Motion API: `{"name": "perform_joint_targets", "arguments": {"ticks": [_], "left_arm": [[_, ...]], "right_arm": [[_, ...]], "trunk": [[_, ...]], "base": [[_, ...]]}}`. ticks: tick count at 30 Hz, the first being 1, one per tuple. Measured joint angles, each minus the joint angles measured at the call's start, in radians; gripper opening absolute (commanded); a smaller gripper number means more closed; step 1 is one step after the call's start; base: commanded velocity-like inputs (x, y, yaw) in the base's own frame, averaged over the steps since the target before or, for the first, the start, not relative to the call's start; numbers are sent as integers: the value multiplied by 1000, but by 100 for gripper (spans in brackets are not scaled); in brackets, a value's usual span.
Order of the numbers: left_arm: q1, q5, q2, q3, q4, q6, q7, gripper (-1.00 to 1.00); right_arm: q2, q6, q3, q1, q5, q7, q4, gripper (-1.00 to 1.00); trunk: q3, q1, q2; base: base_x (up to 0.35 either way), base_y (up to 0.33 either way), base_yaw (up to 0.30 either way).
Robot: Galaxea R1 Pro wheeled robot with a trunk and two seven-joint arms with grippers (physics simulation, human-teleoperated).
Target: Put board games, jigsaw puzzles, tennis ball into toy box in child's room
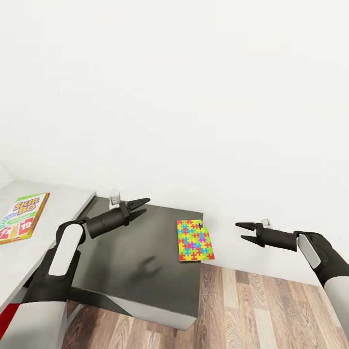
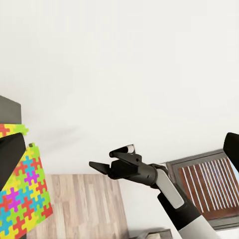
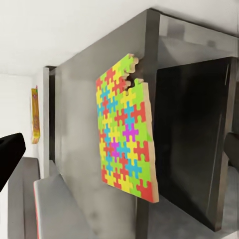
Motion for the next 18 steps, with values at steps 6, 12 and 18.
{"name": "perform_joint_targets", "arguments": {"ticks": [6,12,18], "left_arm": [[0,0,-1,-1,0,0,11,100],[-1,2,-2,-2,0,0,21,100],[-1,2,-2,-2,0,0,26,100]], "right_arm": [[-1,0,0,0,0,-1,0,100],[-2,0,-1,0,0,-19,1,100],[-2,0,-1,0,-2,-46,5,100]], "trunk": [[-19,23,-42],[-38,46,-84],[-56,69,-126]], "base": [[0,0,3],[0,0,1],[0,0,0]]}}
